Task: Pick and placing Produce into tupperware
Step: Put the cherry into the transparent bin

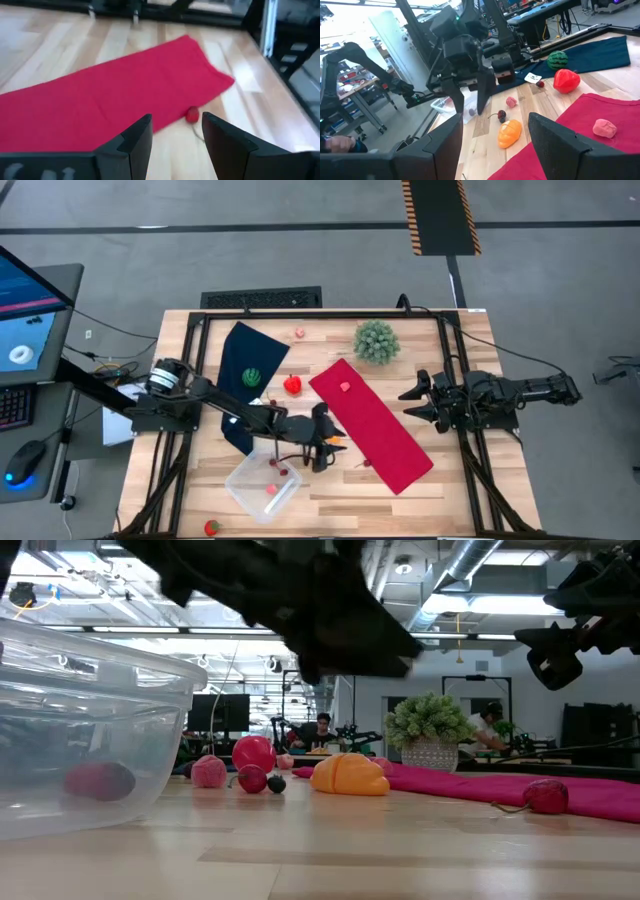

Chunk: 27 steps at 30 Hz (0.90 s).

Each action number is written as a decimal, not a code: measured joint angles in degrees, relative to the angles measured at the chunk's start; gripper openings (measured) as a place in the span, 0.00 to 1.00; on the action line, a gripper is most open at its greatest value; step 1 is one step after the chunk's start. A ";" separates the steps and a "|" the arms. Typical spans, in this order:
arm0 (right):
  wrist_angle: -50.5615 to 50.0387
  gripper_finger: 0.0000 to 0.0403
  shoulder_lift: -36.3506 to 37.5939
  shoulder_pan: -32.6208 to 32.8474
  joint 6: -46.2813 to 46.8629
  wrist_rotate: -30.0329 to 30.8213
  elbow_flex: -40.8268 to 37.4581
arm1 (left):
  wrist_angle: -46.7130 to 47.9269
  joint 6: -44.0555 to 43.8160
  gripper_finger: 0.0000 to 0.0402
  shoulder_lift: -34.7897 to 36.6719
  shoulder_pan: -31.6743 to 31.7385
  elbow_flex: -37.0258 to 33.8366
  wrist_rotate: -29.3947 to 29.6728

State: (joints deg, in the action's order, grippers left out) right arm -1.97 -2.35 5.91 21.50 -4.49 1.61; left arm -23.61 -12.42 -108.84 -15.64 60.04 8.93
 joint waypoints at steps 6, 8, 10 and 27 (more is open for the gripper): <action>-0.01 0.62 0.00 0.02 0.02 0.00 0.00 | 9.45 3.73 0.40 -8.24 -0.18 9.92 -0.75; -0.01 0.62 0.00 0.00 0.00 0.00 0.00 | 12.13 4.27 0.40 -10.59 -0.09 12.93 -0.03; -0.01 0.62 0.00 0.00 0.02 -0.02 0.00 | 13.04 3.90 0.40 -11.67 -0.05 14.96 0.57; 0.00 0.62 0.00 0.00 0.02 -0.02 0.00 | 17.59 -12.49 0.40 -12.37 -2.25 18.07 0.76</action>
State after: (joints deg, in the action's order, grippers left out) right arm -1.97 -2.35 5.91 21.52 -4.51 1.61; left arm -6.02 -24.91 -121.21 -17.88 78.11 9.68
